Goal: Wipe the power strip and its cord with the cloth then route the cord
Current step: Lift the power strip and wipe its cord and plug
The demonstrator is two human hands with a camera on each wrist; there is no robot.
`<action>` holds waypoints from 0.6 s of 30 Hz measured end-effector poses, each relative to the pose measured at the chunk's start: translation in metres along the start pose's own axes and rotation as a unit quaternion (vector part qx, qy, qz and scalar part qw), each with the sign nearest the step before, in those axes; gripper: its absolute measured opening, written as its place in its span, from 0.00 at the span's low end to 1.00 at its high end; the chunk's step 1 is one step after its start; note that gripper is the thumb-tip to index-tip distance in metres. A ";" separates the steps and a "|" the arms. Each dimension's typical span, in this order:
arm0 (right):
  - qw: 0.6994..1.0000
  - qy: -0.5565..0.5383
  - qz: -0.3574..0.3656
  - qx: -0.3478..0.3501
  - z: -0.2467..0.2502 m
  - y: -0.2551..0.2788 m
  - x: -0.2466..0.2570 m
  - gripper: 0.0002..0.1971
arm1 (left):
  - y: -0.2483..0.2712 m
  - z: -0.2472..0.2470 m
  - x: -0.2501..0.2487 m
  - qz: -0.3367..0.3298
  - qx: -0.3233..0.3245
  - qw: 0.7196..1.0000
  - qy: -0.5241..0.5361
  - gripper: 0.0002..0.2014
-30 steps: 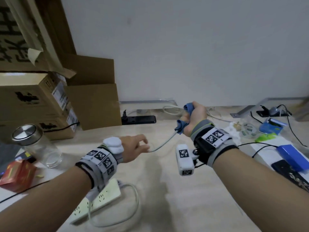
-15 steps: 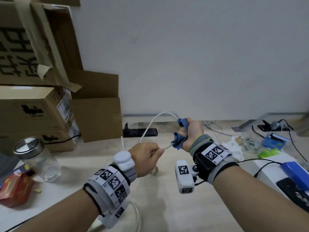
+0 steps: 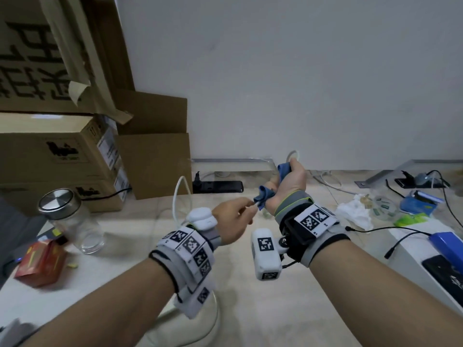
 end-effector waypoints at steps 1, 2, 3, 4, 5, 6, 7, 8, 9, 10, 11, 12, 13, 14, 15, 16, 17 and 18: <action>1.000 0.004 -0.008 0.001 0.000 -0.001 -0.004 0.23 | 0.001 0.003 -0.006 0.002 -0.040 0.999 0.008 0.17; 1.000 0.014 -0.013 0.002 0.000 -0.001 -0.006 0.22 | 0.003 0.007 -0.010 -0.007 -0.076 0.997 0.002 0.22; 1.000 0.020 -0.017 -0.002 0.000 -0.003 -0.007 0.20 | 0.006 0.011 -0.013 -0.027 -0.100 0.995 -0.011 0.25; 0.999 0.029 -0.019 -0.002 0.001 -0.002 -0.003 0.19 | 0.011 0.015 -0.017 -0.054 -0.108 0.992 -0.023 0.27; 0.999 0.036 -0.018 -0.006 0.003 -0.003 0.003 0.20 | 0.015 0.019 -0.018 -0.083 -0.107 0.990 -0.032 0.27; 0.999 0.041 -0.016 -0.015 0.007 -0.004 0.010 0.21 | 0.018 0.023 -0.017 -0.109 -0.099 0.988 -0.039 0.26; 0.999 0.045 -0.017 -0.024 0.011 -0.006 0.017 0.22 | 0.021 0.027 -0.015 -0.129 -0.087 0.987 -0.042 0.26; 0.998 0.046 -0.016 -0.034 0.015 -0.008 0.023 0.22 | 0.024 0.032 -0.010 -0.144 -0.074 0.986 -0.047 0.27; 0.998 0.048 -0.013 -0.046 0.020 -0.010 0.027 0.21 | 0.026 0.036 -0.002 -0.154 -0.064 0.984 -0.059 0.27; 0.997 0.047 -0.009 -0.053 0.024 -0.012 0.028 0.19 | 0.027 0.039 0.005 -0.165 -0.056 0.982 -0.077 0.29; 0.998 0.044 -0.008 -0.052 0.025 -0.013 0.026 0.17 | 0.027 0.041 0.013 -0.174 -0.047 0.979 -0.096 0.30; 0.998 0.041 -0.007 -0.052 0.025 -0.012 0.023 0.16 | 0.026 0.042 0.022 -0.177 -0.037 0.977 -0.113 0.31; 0.998 0.033 -0.009 -0.052 0.025 -0.011 0.019 0.15 | 0.024 0.043 0.030 -0.171 -0.028 0.977 -0.125 0.31; 0.998 0.030 -0.010 -0.049 0.025 -0.009 0.014 0.15 | 0.022 0.044 0.039 -0.157 -0.019 0.978 -0.136 0.31; 0.999 0.029 -0.008 -0.045 0.024 -0.008 0.011 0.15 | 0.021 0.044 0.046 -0.138 -0.013 0.980 -0.144 0.31; 0.999 0.029 -0.006 -0.042 0.024 -0.006 0.008 0.17 | 0.020 0.042 0.050 -0.117 -0.009 0.983 -0.143 0.31; 0.999 0.029 -0.005 -0.041 0.023 -0.004 0.004 0.18 | 0.021 0.040 0.048 -0.098 -0.007 0.986 -0.133 0.30; 0.999 0.031 -0.005 -0.040 0.021 -0.002 -0.001 0.19 | 0.021 0.037 0.040 -0.081 -0.009 0.990 -0.115 0.28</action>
Point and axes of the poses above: each hand's wrist, its own y-axis away from the middle knuckle, its own z-axis out of the back of the hand, x = y × z, the point moved 8 cm from there along -y, towards the middle knuckle, and after that the axes turned 5 degrees about -x, right-handed, at the moved point
